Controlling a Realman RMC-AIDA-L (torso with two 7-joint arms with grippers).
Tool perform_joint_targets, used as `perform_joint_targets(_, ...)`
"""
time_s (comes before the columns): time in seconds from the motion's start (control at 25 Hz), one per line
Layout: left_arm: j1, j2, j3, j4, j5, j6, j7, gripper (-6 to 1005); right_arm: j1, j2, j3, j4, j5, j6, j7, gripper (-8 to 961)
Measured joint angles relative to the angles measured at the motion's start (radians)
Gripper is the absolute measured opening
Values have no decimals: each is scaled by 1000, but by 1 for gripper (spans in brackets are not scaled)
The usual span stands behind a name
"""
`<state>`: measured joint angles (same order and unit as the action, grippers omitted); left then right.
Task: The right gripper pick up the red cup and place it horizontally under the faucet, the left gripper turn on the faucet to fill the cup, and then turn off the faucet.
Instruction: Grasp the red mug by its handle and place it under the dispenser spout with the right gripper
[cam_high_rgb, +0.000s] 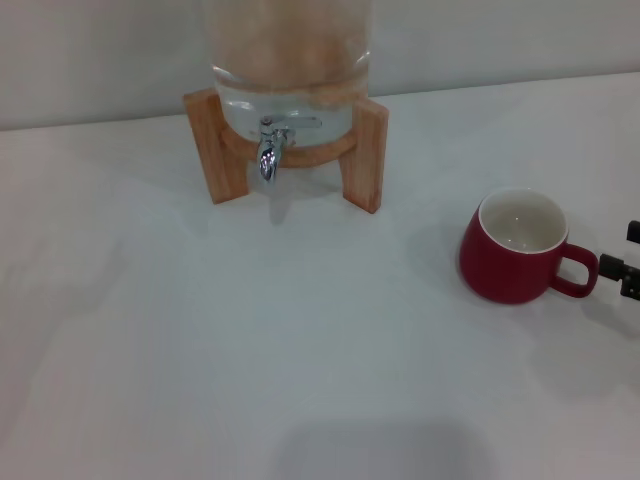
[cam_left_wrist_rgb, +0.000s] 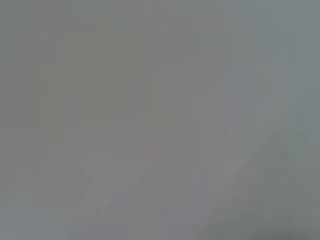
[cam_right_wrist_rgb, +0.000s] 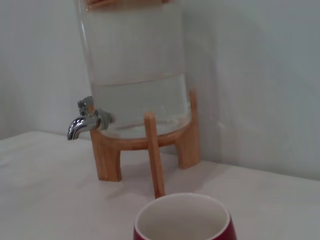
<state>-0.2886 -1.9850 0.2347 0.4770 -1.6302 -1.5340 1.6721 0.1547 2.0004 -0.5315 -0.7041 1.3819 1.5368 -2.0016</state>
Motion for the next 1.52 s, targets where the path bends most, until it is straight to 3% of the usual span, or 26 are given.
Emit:
perform_joint_targets(0.56, -1, 0, 0, 0, 0, -9, -9, 846, 14, 2, -19, 100, -18, -66, -143, 659)
perform_joint_targets(1.52, -6, 5, 9, 0, 0, -11, -15, 845, 45, 9, -11, 169, 14, -116, -204, 658)
